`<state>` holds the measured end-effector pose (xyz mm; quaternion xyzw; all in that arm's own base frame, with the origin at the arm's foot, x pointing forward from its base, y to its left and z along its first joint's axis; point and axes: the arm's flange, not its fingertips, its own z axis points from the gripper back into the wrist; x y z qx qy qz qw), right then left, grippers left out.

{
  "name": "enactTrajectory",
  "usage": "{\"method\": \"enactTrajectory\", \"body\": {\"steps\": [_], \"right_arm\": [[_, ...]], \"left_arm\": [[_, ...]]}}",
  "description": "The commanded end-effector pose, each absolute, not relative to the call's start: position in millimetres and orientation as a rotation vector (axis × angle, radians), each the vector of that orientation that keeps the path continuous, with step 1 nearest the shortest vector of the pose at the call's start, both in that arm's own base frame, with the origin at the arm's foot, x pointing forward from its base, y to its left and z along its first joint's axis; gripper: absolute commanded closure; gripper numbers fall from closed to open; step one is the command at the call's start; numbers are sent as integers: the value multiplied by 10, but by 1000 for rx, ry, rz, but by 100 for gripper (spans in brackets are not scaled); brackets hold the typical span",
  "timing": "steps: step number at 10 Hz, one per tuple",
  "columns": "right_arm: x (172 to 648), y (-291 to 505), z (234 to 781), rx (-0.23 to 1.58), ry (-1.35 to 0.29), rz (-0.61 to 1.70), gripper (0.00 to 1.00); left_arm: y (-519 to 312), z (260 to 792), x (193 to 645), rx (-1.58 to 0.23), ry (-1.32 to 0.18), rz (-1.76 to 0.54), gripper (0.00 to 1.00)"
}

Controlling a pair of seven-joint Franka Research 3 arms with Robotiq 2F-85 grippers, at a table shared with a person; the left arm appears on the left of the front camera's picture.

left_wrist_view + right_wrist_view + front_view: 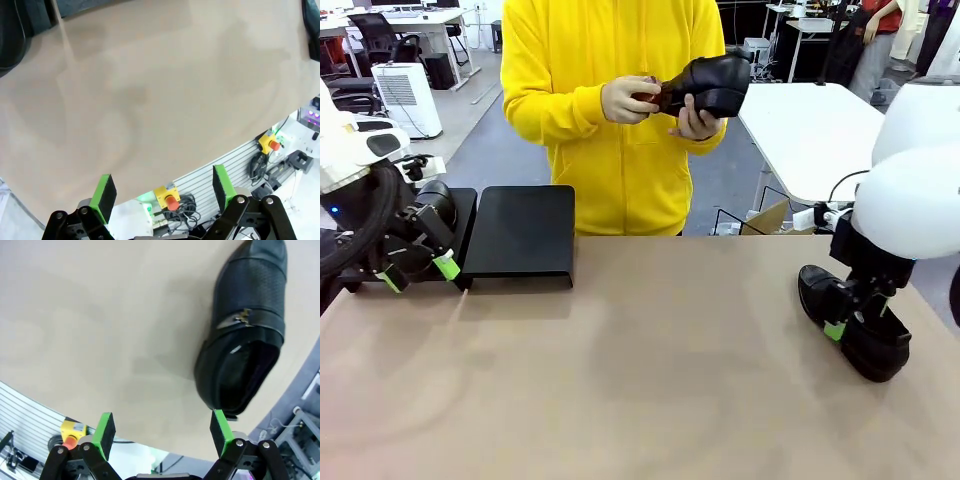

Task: Organize the shoes by placing them on the stand.
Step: Pick up one Shoe and place it in the middle of the table.

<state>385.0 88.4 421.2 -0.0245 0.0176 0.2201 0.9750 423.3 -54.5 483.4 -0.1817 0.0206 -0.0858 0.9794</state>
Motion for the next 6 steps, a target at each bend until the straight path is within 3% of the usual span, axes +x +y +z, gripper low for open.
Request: {"method": "enactTrajectory", "body": {"steps": [1, 6], "right_arm": [[3791, 708, 4182, -34, -26, 469, 0], [3915, 448, 3872, -11, 22, 411, 0]], "left_arm": [[-532, 4838, 4219, -373, 41, -174, 0], [-532, 4838, 4219, -373, 41, -174, 0]]}}
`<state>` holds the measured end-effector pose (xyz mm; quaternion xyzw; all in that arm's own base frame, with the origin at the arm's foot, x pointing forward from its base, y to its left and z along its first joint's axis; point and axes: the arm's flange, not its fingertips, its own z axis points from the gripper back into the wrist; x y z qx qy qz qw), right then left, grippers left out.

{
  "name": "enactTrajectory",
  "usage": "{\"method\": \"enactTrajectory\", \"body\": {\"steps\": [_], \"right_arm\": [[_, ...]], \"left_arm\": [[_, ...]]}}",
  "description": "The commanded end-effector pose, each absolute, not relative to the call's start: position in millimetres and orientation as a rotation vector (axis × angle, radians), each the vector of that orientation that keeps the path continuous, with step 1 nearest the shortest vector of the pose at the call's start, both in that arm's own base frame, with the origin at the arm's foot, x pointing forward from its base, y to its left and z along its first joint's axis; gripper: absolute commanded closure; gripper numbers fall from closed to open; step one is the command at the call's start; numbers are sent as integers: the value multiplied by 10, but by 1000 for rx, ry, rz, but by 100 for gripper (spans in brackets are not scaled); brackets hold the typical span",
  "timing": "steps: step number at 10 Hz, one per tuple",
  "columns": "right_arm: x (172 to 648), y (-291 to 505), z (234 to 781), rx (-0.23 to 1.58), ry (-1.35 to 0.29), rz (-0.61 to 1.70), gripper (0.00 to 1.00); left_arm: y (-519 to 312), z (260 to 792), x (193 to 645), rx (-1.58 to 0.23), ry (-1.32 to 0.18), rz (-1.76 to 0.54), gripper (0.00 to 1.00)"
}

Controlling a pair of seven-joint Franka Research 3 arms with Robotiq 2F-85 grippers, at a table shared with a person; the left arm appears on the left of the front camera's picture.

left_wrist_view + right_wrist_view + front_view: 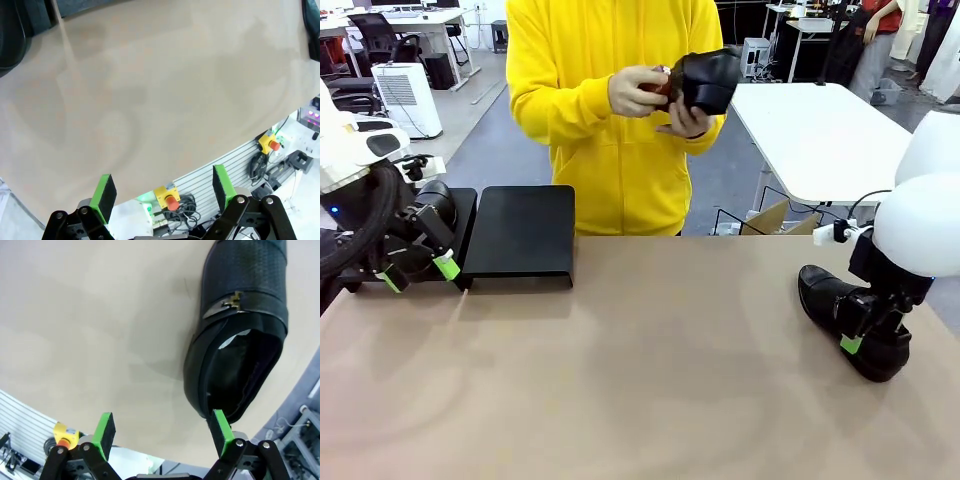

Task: Organize the shoes by placing them on the stand.
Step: Pick up one Shoe and place it in the middle of the table.

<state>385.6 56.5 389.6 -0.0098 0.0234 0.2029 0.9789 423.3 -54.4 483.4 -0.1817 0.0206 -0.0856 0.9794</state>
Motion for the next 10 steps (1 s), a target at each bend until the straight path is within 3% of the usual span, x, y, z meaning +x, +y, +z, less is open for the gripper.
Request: {"method": "enactTrajectory", "body": {"steps": [1, 2, 3, 4, 6, 7, 10], "right_arm": [[3926, 369, 3893, -18, 9, 383, 0], [3943, 256, 3928, -43, -12, 344, 0], [4032, 106, 4063, -59, -60, 103, 0], [3917, 380, 3887, -13, 25, 361, 0], [3972, 193, 3967, -13, -11, 263, 0], [4064, 338, 4003, -200, -63, 338, 0], [4438, -77, 4125, -208, -91, 226, 0]], "left_arm": [[-532, 4838, 4219, -373, 41, -174, 0], [-532, 4838, 4219, -373, 41, -174, 0], [-532, 4838, 4219, -373, 41, -174, 0], [-532, 4838, 4219, -373, 41, -174, 0], [-532, 4838, 4219, -373, 41, -174, 0], [-532, 4838, 4219, -373, 41, -174, 0], [-532, 4838, 4219, -373, 41, -174, 0]]}}
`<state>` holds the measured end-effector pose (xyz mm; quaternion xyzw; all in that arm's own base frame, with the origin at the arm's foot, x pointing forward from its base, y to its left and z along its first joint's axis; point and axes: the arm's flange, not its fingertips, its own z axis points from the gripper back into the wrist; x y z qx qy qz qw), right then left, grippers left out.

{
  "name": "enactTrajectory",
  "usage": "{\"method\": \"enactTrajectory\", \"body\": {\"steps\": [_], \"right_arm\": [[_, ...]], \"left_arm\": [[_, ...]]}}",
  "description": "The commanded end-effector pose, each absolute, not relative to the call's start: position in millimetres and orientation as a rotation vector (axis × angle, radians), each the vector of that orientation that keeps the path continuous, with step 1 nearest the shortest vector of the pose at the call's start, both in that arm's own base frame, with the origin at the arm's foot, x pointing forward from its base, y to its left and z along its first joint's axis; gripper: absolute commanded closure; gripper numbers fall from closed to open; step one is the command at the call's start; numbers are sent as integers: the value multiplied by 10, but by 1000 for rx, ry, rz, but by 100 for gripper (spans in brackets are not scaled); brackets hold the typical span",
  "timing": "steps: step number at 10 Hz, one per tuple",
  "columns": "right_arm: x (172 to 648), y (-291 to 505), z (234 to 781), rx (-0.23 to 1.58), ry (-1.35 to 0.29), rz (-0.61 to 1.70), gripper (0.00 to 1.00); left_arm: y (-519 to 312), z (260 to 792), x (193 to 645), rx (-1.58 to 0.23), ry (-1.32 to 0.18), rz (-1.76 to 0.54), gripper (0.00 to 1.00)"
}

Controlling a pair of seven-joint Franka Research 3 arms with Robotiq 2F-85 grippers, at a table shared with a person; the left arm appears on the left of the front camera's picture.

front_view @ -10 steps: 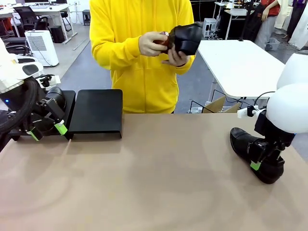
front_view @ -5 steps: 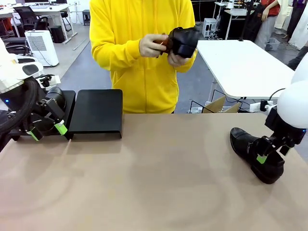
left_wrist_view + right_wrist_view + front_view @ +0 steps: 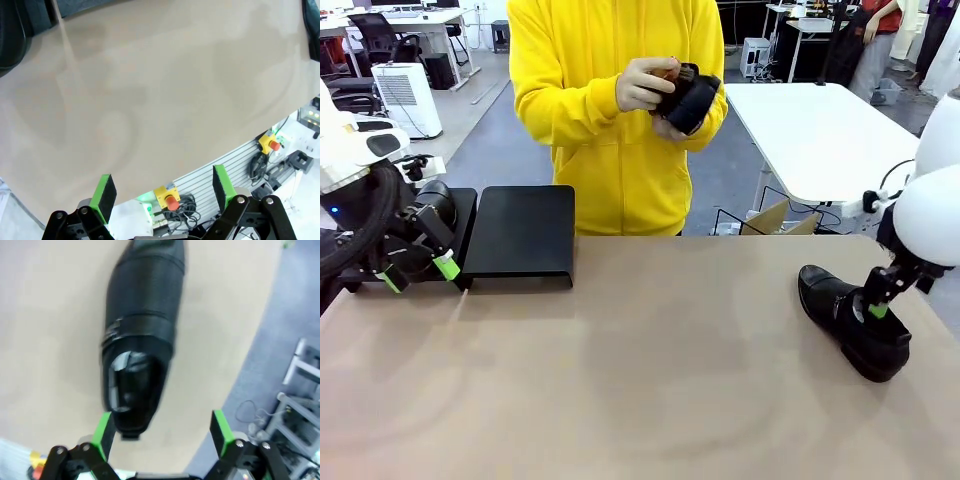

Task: Organize the shoes by placing them on the stand.
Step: Pick up one Shoe and place it in the middle of the table.

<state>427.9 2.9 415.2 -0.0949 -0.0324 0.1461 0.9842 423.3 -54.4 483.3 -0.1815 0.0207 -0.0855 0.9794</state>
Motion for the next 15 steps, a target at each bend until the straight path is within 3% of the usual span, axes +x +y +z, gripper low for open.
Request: {"method": "enactTrajectory", "body": {"steps": [1, 15], "right_arm": [[4505, -143, 4088, -234, -78, 193, 0], [4533, -343, 3449, -30, -81, 256, 0]], "left_arm": [[-532, 4838, 4219, -373, 41, -174, 0], [-532, 4838, 4219, -373, 41, -174, 0]]}}
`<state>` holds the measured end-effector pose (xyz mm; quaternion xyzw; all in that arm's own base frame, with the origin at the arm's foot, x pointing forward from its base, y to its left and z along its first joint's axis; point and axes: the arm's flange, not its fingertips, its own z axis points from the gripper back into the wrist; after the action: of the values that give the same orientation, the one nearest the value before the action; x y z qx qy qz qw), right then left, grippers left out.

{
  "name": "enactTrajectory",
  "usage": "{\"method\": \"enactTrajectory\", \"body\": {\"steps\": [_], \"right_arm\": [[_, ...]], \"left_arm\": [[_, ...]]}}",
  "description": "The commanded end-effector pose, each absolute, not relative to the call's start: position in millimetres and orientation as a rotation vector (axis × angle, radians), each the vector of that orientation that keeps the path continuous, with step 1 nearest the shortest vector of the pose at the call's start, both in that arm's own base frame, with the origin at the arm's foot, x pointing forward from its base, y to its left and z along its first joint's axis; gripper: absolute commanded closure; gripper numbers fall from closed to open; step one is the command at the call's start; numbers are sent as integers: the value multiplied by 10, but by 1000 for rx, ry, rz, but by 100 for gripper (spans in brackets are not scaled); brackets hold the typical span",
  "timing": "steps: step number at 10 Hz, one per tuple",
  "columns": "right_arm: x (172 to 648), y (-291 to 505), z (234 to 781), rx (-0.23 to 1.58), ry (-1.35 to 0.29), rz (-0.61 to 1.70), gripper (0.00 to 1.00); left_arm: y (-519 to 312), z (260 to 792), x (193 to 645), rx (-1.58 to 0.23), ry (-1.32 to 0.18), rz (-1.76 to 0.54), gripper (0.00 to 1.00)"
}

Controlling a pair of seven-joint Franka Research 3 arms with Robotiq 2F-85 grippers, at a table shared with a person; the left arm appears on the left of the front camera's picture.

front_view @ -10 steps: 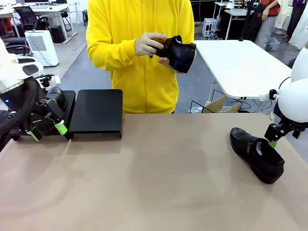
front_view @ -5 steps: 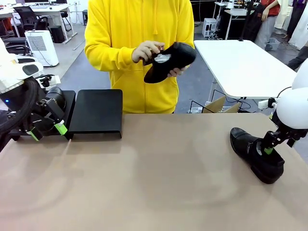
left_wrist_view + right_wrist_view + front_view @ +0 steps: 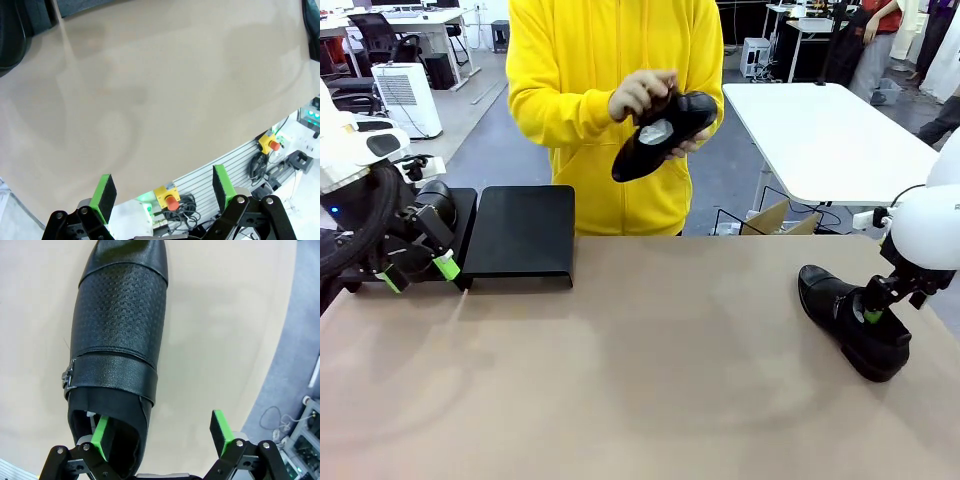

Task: Organize the shoes by placing them on the stand.
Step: Pick up one Shoe and place it in the middle of the table.

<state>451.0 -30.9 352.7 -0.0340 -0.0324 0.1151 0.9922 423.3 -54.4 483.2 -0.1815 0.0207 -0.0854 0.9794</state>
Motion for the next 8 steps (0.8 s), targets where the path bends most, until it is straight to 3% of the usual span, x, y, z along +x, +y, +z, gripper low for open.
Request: {"method": "enactTrajectory", "body": {"steps": [1, 3, 7, 8], "right_arm": [[4543, -353, 3415, -27, -81, 256, 0], [4566, -375, 3370, -34, -88, 264, 5], [4561, -404, 3373, -43, -88, 251, 85], [4561, -408, 3372, -43, -86, 248, 100]], "left_arm": [[-532, 4838, 4219, -373, 41, -174, 0], [-532, 4838, 4219, -373, 41, -174, 0], [-532, 4838, 4219, -373, 41, -174, 0], [-532, 4838, 4219, -373, 41, -174, 0]]}}
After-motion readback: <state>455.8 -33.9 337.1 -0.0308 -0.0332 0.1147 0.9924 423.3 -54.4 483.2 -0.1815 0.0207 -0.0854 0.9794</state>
